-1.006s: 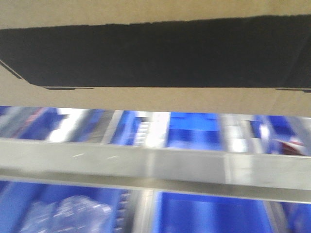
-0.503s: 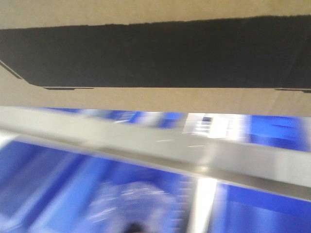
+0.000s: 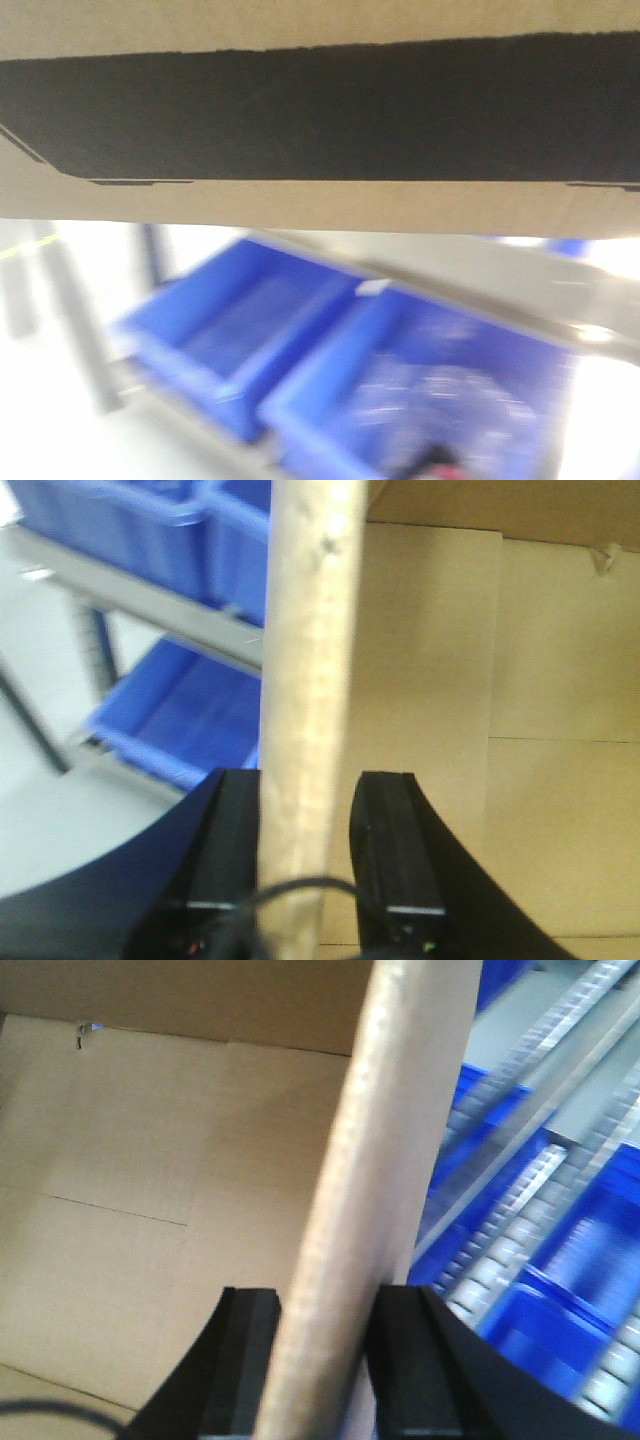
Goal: Grab box from left shelf to table start
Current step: 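Hold the box with both grippers while the base turns away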
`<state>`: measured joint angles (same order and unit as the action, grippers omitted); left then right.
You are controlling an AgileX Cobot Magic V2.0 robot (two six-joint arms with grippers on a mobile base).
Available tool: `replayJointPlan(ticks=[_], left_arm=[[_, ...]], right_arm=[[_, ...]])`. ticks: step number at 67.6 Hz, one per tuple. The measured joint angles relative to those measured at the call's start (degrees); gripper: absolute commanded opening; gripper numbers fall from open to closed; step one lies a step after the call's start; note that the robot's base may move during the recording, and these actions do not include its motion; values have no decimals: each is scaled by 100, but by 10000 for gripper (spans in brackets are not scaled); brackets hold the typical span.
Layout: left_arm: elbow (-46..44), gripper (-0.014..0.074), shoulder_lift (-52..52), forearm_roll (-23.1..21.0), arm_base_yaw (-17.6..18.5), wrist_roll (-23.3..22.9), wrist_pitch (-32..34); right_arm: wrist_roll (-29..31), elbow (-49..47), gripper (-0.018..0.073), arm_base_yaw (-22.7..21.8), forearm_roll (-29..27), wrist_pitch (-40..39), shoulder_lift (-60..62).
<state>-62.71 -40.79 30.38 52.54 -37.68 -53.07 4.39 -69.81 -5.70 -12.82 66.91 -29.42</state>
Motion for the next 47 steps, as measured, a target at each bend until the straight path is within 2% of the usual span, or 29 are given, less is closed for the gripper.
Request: replayJointPlan(ticks=[47], left_arm=[[0,-92,0,0,0,0,0]], right_arm=[[0,0,57,0,0,12,0]])
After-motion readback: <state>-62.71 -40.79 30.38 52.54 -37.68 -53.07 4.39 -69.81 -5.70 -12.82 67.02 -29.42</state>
